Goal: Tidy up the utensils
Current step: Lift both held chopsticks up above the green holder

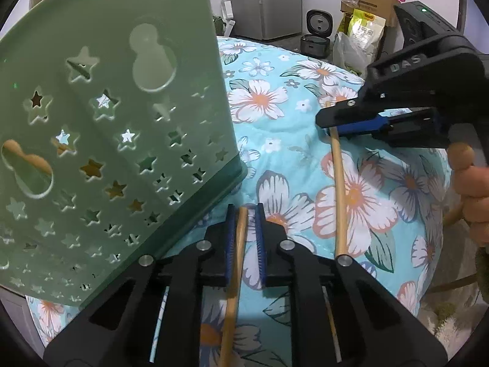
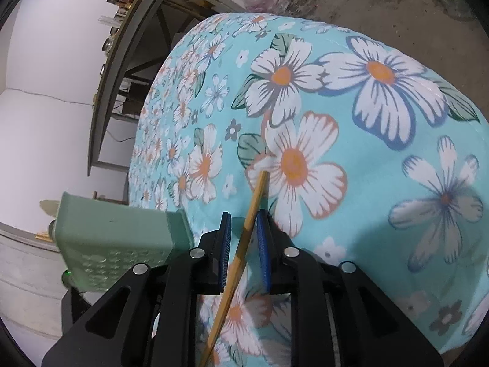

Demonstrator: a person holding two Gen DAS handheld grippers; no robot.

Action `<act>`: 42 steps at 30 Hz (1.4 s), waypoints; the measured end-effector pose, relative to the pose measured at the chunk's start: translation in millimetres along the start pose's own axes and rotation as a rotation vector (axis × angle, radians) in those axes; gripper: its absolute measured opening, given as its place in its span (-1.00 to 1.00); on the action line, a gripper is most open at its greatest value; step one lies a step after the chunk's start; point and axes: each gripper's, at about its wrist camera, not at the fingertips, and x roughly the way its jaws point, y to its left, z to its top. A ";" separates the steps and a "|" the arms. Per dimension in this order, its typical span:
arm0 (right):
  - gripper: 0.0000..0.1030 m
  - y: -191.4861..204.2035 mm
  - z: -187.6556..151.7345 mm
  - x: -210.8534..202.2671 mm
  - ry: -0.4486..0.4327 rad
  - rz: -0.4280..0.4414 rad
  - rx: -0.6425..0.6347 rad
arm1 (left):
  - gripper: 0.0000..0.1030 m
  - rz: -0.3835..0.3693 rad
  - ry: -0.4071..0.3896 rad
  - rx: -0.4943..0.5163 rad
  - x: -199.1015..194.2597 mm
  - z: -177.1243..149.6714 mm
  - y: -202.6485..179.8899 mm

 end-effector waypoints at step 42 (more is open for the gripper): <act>-0.87 97.7 -26.5 -116.0 -0.318 0.109 -0.387 | -0.90 -0.085 -0.848 -0.627 -264.9 27.4 159.0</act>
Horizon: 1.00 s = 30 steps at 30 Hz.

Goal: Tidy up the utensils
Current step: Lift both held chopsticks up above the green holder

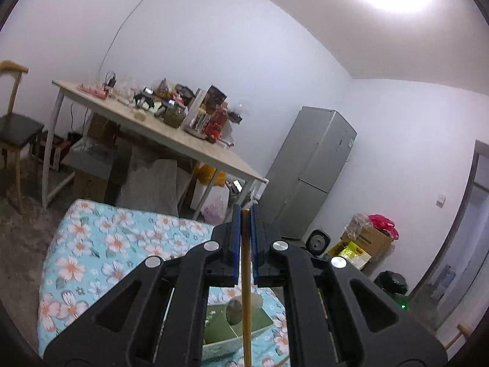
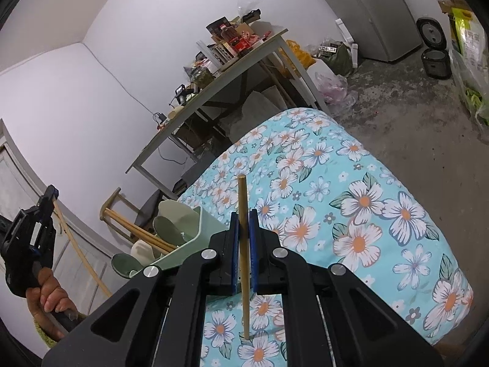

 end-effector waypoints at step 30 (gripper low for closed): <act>-0.87 -15.1 0.3 13.0 0.031 0.013 0.024 | -0.90 0.244 -0.280 0.229 58.6 -19.4 -34.9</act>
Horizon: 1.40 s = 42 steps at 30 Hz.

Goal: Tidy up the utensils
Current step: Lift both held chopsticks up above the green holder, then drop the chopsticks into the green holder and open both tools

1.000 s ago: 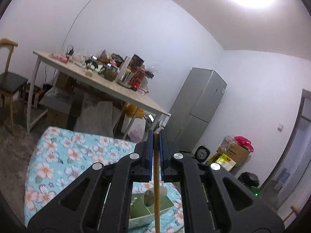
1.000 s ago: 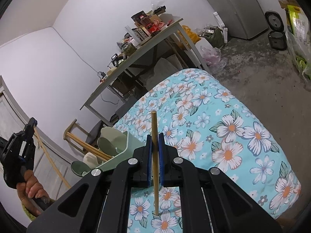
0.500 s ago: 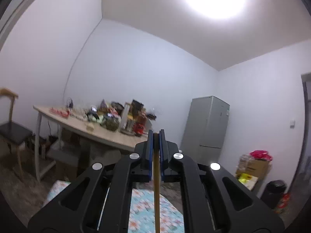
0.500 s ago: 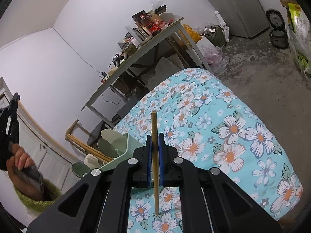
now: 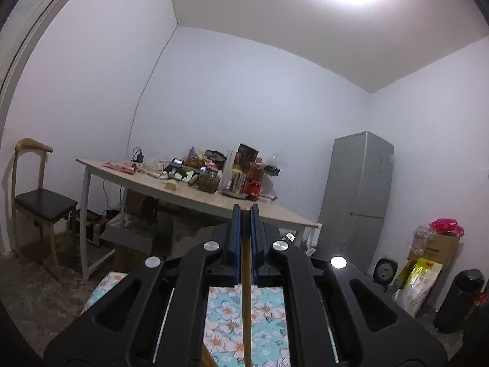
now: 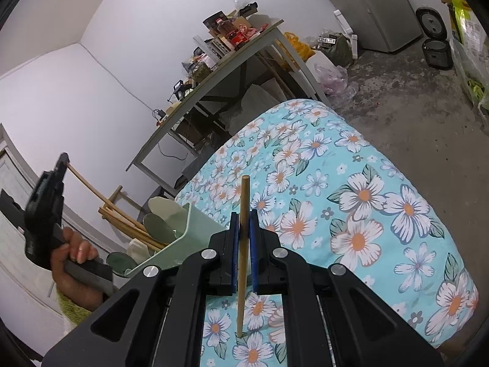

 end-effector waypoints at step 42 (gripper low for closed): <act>-0.87 199.1 47.5 -86.1 -0.348 0.184 -0.567 | 0.69 -0.048 0.464 0.112 -141.2 -69.0 75.7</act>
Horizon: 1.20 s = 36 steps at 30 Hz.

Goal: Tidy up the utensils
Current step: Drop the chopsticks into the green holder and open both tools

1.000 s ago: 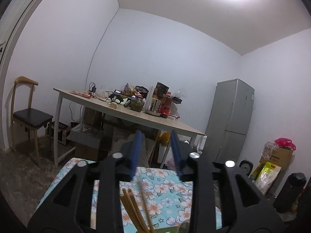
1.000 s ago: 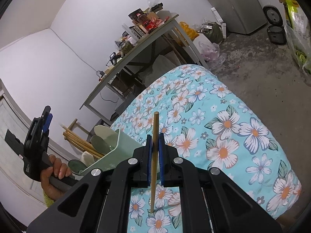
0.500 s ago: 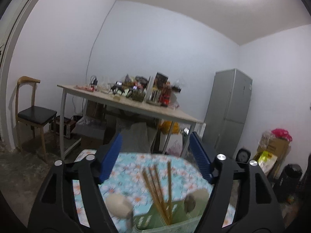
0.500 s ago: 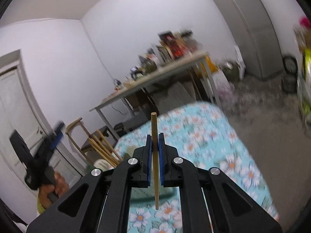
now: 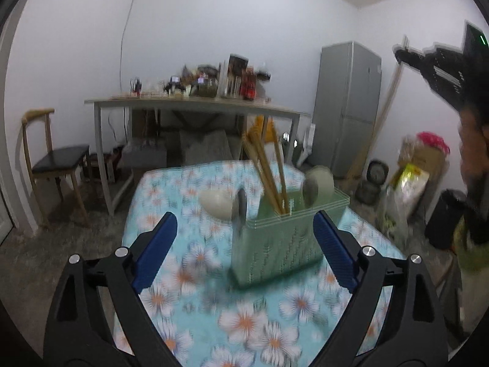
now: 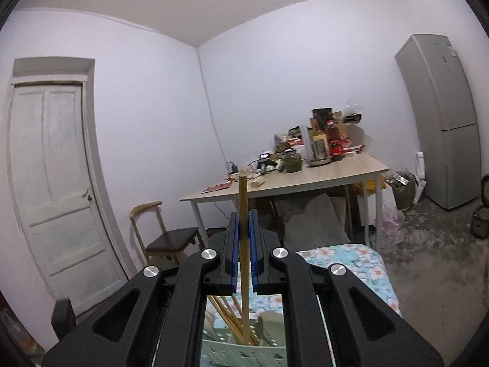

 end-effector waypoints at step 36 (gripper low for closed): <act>-0.24 -24.3 -94.7 97.7 0.383 -0.105 0.091 | 0.75 -0.029 0.162 -0.096 22.5 -53.2 10.3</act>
